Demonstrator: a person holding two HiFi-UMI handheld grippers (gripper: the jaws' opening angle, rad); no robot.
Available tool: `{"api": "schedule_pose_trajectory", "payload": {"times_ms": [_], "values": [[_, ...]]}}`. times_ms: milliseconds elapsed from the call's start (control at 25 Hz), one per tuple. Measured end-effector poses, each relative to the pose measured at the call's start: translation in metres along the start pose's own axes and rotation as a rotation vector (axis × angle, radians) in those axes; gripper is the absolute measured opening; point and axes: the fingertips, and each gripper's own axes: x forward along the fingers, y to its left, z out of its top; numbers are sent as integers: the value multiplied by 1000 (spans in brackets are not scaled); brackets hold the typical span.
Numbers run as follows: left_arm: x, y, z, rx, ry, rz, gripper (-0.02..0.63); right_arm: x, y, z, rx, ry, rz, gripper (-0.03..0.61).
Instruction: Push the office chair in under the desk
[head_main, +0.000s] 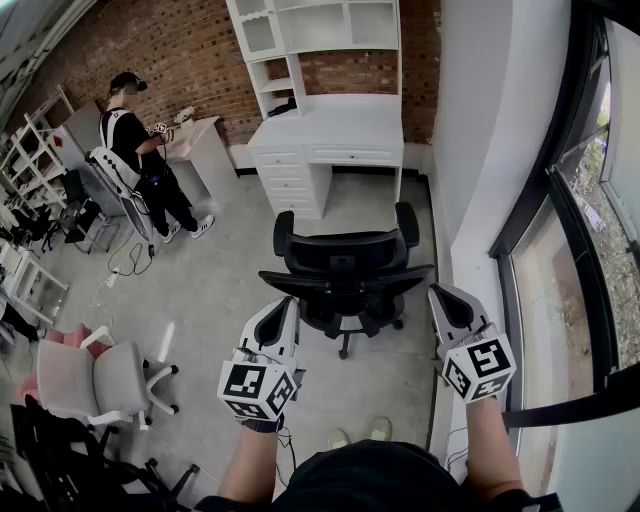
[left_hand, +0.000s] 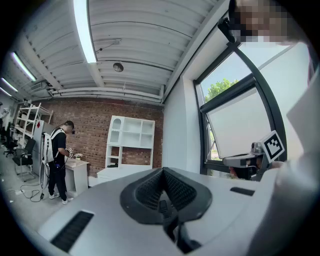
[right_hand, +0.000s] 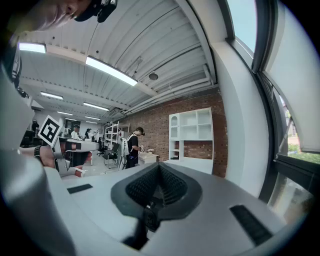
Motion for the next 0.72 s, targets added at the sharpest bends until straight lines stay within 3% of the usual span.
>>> {"api": "schedule_pose_trajectory", "payload": {"times_ms": [400,720], "values": [[0,-3,-2,0,8,-3,6,0,1,-2,-2,5,9,5],[5,-13,-12,-21,5,-52,7,0,2,-11,-21,26,56,5]]}}
